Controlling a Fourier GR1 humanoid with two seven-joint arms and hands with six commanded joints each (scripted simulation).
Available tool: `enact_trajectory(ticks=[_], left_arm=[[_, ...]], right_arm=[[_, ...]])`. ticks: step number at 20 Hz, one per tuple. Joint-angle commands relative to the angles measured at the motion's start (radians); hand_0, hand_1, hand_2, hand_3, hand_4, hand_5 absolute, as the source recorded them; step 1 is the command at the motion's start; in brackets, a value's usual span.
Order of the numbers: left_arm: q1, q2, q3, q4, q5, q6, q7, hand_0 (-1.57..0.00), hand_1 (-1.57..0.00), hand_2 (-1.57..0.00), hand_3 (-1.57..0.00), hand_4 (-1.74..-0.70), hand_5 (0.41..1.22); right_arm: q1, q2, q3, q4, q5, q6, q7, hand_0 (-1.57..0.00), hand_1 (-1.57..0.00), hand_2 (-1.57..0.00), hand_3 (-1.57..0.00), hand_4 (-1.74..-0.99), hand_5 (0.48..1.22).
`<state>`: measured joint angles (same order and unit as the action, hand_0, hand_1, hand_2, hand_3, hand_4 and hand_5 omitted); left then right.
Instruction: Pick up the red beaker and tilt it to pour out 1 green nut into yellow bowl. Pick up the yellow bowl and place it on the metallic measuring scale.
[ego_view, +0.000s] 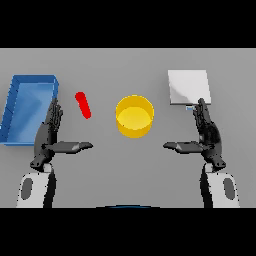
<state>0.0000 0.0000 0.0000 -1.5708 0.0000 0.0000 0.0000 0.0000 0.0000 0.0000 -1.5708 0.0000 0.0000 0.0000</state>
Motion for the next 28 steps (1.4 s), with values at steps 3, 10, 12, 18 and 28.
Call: enact_trajectory(ticks=[3,10,12,18,28], left_arm=[[0.009,0.000,-0.002,-0.006,0.000,-0.001,-0.004,0.00,0.00,0.00,0.00,-1.14,0.660],[0.129,0.067,-0.109,-0.196,-0.119,-0.027,0.003,0.00,0.00,0.00,0.00,-1.14,0.662],[0.145,0.070,-0.128,-0.222,-0.130,-0.033,0.041,0.00,0.00,0.00,0.00,-1.14,0.657],[0.069,0.074,-0.112,-0.126,-0.142,-0.033,0.095,0.00,0.00,0.00,0.00,-1.14,0.647],[-0.208,0.083,-0.027,0.246,-0.128,-0.049,-0.003,0.00,0.00,0.00,0.00,-1.18,0.637]], right_arm=[[-0.005,0.007,0.006,0.003,0.006,-0.006,0.002,0.00,0.00,0.00,0.00,-1.071,0.578],[0.057,-0.058,0.127,-0.088,0.285,-0.089,-0.093,0.00,0.00,0.00,0.00,-1.064,0.577],[0.072,-0.059,0.139,-0.105,0.298,-0.086,-0.085,0.00,0.00,0.00,0.00,-1.084,0.585],[0.073,-0.059,0.134,-0.125,0.239,-0.039,-0.092,0.00,0.00,0.00,0.00,-1.180,0.627],[0.066,-0.058,0.122,-0.111,0.202,-0.015,-0.101,0.00,0.00,0.00,0.00,-1.227,0.625]])
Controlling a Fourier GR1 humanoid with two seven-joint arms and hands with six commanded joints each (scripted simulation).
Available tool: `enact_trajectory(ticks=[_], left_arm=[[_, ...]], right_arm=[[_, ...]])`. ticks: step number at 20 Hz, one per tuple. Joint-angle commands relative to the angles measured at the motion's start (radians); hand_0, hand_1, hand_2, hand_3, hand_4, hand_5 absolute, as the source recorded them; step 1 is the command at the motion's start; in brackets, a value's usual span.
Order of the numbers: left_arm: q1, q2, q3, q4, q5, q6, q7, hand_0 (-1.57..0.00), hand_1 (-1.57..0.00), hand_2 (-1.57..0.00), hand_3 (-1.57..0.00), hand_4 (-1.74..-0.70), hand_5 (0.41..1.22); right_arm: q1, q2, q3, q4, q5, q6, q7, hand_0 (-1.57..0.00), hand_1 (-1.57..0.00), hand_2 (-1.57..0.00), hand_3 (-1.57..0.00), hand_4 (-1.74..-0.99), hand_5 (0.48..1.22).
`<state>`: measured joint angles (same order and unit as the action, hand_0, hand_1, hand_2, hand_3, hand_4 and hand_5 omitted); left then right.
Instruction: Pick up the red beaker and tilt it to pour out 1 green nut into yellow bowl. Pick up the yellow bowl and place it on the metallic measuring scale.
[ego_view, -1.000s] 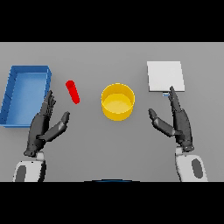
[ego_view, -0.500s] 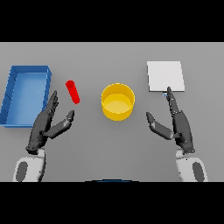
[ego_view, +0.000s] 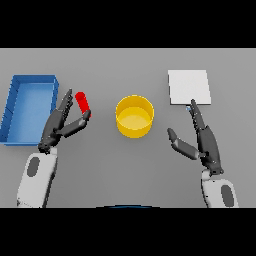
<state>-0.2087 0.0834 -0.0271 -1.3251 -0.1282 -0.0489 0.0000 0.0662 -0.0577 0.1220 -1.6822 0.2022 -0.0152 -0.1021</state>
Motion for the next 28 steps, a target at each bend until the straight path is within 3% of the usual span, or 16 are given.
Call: enact_trajectory(ticks=[1,7,12,18,20,22,23,25,27,28], left_arm=[[-0.030,-0.008,-0.002,0.032,-0.007,0.002,-0.005,0.00,0.00,0.00,0.00,-1.19,0.641],[-0.157,-0.018,0.008,0.181,-0.057,0.051,-0.009,0.00,0.00,0.00,0.00,-1.20,0.663],[-0.228,-0.029,0.034,0.296,-0.060,0.073,-0.061,0.00,0.00,0.00,0.00,-1.22,0.678],[-0.298,-0.062,0.112,0.441,0.001,0.085,-0.192,0.00,-0.01,-0.05,-0.04,-1.33,0.738],[-0.317,-0.066,0.129,0.472,0.012,0.088,-0.218,-0.21,-0.23,-0.29,-0.25,-1.40,0.787],[-0.321,-0.081,0.128,0.480,-0.010,0.144,-0.219,-0.55,-0.59,-0.66,-0.73,-1.47,0.943],[-0.330,-0.077,0.119,0.490,-0.035,0.170,-0.206,-0.76,-0.78,-0.84,-0.88,-1.52,0.999],[-0.336,-0.083,0.095,0.495,-0.071,0.193,-0.225,-1.05,-1.07,-1.11,-1.06,-1.59,1.079],[-0.333,-0.090,0.088,0.487,-0.064,0.187,-0.226,-1.24,-1.25,-1.27,-1.15,-1.64,1.130],[-0.332,-0.086,0.087,0.487,-0.063,0.186,-0.220,-1.30,-1.31,-1.33,-1.24,-1.60,1.148]], right_arm=[[0.007,-0.003,0.003,-0.018,0.005,-0.002,0.004,0.00,0.00,0.00,0.00,-1.222,0.626],[0.010,0.001,0.002,-0.015,-0.004,0.004,0.007,0.00,0.00,0.00,0.00,-1.231,0.633],[0.009,-0.002,-0.003,-0.017,0.001,-0.004,0.027,0.00,0.00,0.00,0.00,-1.241,0.641],[0.017,0.000,-0.006,-0.029,-0.006,-0.005,0.033,0.00,0.00,0.00,0.00,-1.244,0.644],[0.014,-0.004,-0.010,-0.031,-0.010,-0.003,0.034,0.00,0.00,0.00,0.00,-1.240,0.645],[0.020,-0.007,-0.009,-0.029,-0.011,0.001,0.025,0.00,0.00,0.00,0.00,-1.237,0.648],[0.026,-0.004,-0.009,-0.032,-0.015,0.002,0.027,0.00,0.00,0.00,0.00,-1.239,0.648],[0.025,0.004,-0.002,-0.037,-0.005,-0.006,0.035,0.00,0.00,0.00,0.00,-1.239,0.648],[0.030,0.002,-0.003,-0.042,-0.009,-0.003,0.021,0.00,0.00,0.00,0.00,-1.242,0.650],[0.029,-0.001,-0.011,-0.045,-0.027,0.005,0.026,0.00,0.00,0.00,0.00,-1.250,0.647]])
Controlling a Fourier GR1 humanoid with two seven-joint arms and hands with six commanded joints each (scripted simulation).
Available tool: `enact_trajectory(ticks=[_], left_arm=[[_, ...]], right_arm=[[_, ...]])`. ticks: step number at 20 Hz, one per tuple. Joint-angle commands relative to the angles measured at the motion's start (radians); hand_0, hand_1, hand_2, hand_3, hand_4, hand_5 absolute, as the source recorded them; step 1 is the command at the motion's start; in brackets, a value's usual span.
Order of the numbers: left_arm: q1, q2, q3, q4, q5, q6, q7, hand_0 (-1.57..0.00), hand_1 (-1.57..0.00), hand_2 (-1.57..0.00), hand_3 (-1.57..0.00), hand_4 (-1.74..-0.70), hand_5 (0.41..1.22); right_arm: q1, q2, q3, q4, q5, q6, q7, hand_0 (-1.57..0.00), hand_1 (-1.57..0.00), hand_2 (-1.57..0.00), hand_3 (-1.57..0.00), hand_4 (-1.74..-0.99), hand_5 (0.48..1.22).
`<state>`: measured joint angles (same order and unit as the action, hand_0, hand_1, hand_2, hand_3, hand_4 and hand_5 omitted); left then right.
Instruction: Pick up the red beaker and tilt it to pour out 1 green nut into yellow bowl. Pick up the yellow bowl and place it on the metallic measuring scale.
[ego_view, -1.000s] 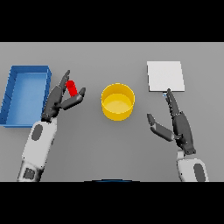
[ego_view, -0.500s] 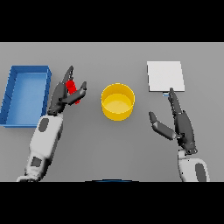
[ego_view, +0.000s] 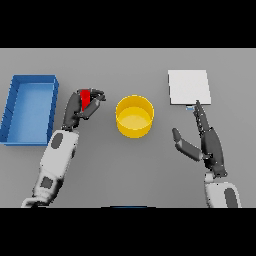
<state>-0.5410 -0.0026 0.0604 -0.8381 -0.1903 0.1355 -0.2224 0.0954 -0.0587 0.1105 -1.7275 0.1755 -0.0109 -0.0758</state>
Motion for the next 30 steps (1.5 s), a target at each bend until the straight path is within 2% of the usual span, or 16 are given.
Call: enact_trajectory(ticks=[1,2,6,8,14,18,21,23,27,28,30], left_arm=[[0.003,0.003,-0.005,0.002,-0.005,0.000,-0.011,-1.36,-1.36,-1.38,-1.30,-1.56,1.163],[0.010,0.005,-0.004,-0.008,-0.007,-0.003,-0.007,-1.40,-1.41,-1.42,-1.36,-1.54,1.174],[0.000,0.002,0.039,-0.053,0.100,-0.079,-0.019,-1.50,-1.50,-1.51,-1.48,-1.66,1.150],[-0.003,0.004,0.032,-0.099,0.120,-0.093,0.004,-1.53,-1.53,-1.53,-1.52,-1.69,1.140],[-0.027,0.057,-0.011,-0.178,0.075,-0.121,0.078,-1.56,-1.56,-1.56,-1.55,-1.72,1.132],[-0.038,0.090,-0.028,-0.174,0.037,-0.142,0.085,-1.56,-1.56,-1.56,-1.55,-1.72,1.139],[-0.075,0.125,-0.088,-0.180,-0.059,-0.140,0.124,-1.56,-1.56,-1.56,-1.56,-1.73,1.129],[-0.092,0.157,-0.147,-0.196,-0.134,-0.155,0.154,-1.57,-1.57,-1.57,-1.56,-1.74,1.120],[-0.159,0.207,-0.262,-0.194,-0.279,-0.207,0.230,-1.57,-1.57,-1.57,-1.57,-1.74,1.129],[-0.166,0.218,-0.290,-0.200,-0.309,-0.221,0.225,-1.57,-1.57,-1.57,-1.57,-1.74,1.134],[-0.193,0.230,-0.351,-0.203,-0.383,-0.245,0.262,-1.57,-1.57,-1.57,-1.57,-1.74,1.147]], right_arm=[[0.003,0.001,0.004,-0.006,-0.001,0.004,0.000,0.00,0.00,0.00,0.00,-1.251,0.646],[-0.004,0.003,0.000,0.011,-0.006,0.005,0.002,0.00,0.00,0.00,0.00,-1.255,0.644],[-0.010,0.008,0.008,0.020,0.012,-0.003,0.002,0.00,0.00,0.00,0.00,-1.246,0.644],[-0.014,0.009,0.012,0.023,0.027,-0.012,0.005,0.00,0.00,0.00,0.00,-1.236,0.644],[-0.011,-0.003,0.013,0.025,0.049,-0.022,-0.041,0.00,0.00,0.00,0.00,-1.219,0.656],[-0.005,-0.006,0.016,0.028,0.063,-0.028,-0.061,0.00,0.00,0.00,0.00,-1.219,0.661],[-0.010,-0.012,0.012,0.030,0.060,-0.024,-0.053,0.00,0.00,0.00,0.00,-1.202,0.662],[-0.008,-0.004,0.018,0.025,0.068,-0.030,-0.027,0.00,0.00,0.00,0.00,-1.194,0.658],[-0.014,-0.012,0.021,0.012,0.066,-0.018,0.001,0.00,0.00,0.00,0.00,-1.178,0.663],[-0.005,-0.016,0.024,0.010,0.068,-0.012,-0.004,0.00,0.00,0.00,0.00,-1.178,0.667],[-0.011,-0.005,0.023,0.011,0.054,-0.009,-0.001,0.00,0.00,0.00,0.00,-1.182,0.668]])
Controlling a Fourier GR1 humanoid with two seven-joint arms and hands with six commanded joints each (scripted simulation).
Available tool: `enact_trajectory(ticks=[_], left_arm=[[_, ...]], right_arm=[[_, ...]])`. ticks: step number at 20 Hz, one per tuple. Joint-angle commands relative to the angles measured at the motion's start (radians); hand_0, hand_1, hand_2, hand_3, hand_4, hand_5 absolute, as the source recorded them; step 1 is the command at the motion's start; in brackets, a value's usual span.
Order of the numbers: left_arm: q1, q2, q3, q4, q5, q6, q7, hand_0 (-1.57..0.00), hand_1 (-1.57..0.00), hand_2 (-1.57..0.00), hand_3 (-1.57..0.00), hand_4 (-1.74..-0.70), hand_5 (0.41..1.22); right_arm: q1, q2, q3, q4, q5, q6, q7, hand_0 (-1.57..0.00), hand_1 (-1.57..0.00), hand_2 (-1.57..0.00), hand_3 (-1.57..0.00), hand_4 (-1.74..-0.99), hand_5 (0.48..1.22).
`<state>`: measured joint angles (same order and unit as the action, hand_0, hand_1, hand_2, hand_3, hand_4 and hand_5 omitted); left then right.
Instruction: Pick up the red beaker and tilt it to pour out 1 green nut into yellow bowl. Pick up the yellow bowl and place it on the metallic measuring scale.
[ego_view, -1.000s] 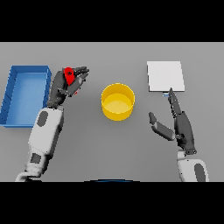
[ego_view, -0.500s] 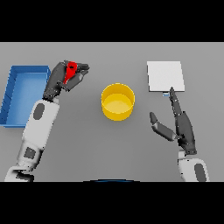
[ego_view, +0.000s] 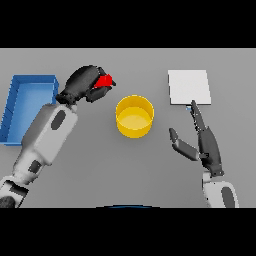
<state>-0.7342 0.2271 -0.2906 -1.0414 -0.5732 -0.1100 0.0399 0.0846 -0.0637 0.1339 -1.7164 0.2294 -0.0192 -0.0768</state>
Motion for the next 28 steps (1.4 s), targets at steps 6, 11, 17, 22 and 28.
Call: enact_trajectory(ticks=[6,11,17,22,28], left_arm=[[-0.122,0.029,-0.182,0.064,-0.226,-0.095,0.041,-1.57,-1.57,-1.57,-1.57,-1.69,1.202],[-0.217,0.050,-0.318,0.123,-0.366,-0.189,-0.007,-1.57,-1.57,-1.57,-1.35,-1.72,1.215],[-0.323,0.045,-0.435,0.162,-0.470,-0.251,-0.124,-1.57,-1.57,-1.57,-1.46,-1.73,1.219],[-0.391,0.052,-0.548,0.208,-0.583,-0.240,-0.185,-1.57,-1.57,-1.57,-1.53,-1.73,1.220],[-0.443,0.040,-0.666,0.241,-0.697,-0.217,-0.227,-1.57,-1.57,-1.57,-1.56,-1.74,1.221]], right_arm=[[0.004,0.000,-0.013,-0.003,-0.014,-0.002,0.007,0.00,0.00,0.00,0.00,-1.191,0.675],[0.020,0.013,-0.019,-0.008,-0.048,0.009,0.023,0.00,0.00,0.00,0.00,-1.197,0.659],[0.015,0.035,-0.009,0.011,-0.023,-0.016,0.003,0.00,0.00,0.00,0.00,-1.221,0.610],[0.014,0.041,-0.008,0.005,-0.010,-0.033,-0.010,0.00,0.00,0.00,0.00,-1.185,0.575],[0.002,0.044,-0.008,0.011,-0.012,-0.033,-0.010,0.00,0.00,0.00,0.00,-1.135,0.567]])
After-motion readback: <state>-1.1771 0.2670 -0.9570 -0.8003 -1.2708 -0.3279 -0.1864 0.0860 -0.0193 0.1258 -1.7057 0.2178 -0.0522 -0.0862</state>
